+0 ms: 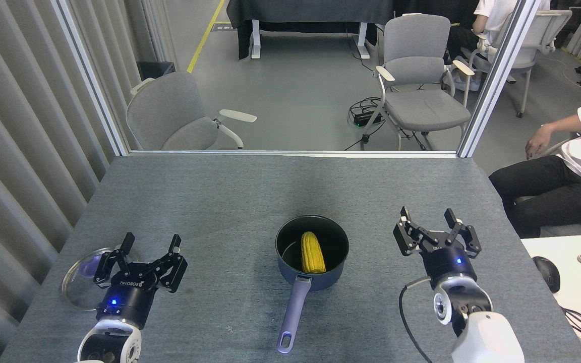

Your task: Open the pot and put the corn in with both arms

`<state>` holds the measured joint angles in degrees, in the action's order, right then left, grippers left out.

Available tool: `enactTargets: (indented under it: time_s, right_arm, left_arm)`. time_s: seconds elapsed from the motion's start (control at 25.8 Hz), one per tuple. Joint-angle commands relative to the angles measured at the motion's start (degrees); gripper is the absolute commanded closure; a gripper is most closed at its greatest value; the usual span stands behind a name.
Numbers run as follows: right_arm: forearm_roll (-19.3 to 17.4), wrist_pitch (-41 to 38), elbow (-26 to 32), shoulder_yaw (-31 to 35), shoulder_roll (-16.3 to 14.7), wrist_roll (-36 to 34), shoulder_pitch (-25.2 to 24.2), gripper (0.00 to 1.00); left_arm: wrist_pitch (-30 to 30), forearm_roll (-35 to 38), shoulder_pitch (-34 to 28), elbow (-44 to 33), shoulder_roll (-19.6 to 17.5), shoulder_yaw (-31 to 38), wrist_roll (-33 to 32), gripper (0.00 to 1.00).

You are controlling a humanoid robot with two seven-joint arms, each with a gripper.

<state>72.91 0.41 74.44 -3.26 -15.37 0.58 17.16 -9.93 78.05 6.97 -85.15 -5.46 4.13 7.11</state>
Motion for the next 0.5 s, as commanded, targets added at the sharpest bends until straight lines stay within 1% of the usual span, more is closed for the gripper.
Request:
enactTargets:
  time_s: [0.0, 0.08, 0.19, 0.46]
  right_arm:
    - [0.3, -0.76, 8.62, 3.08, -0.27, 0.04, -8.99, 0.0]
    - [0.83, -0.32, 10.55, 3.43, -0.27, 0.13, -11.54, 0.0]
    - [1.44, -0.15, 11.17, 3.7, -0.27, 0.13, -13.21, 0.0]
    - [1.35, -0.15, 10.99, 5.19, 0.08, 0.66, -12.59, 0.0]
  left_arm:
    - [0.0, 0.0, -0.03, -0.02, 0.01, 0.09, 0.01, 0.01]
    - [0.0, 0.0, -0.03, -0.02, 0.01, 0.09, 0.01, 0.01]
    - [0.0, 0.0, -0.03, -0.1, 0.01, 0.09, 0.01, 0.01]
    - [0.0, 0.0, -0.11, -0.28, 0.01, 0.09, 0.09, 0.01]
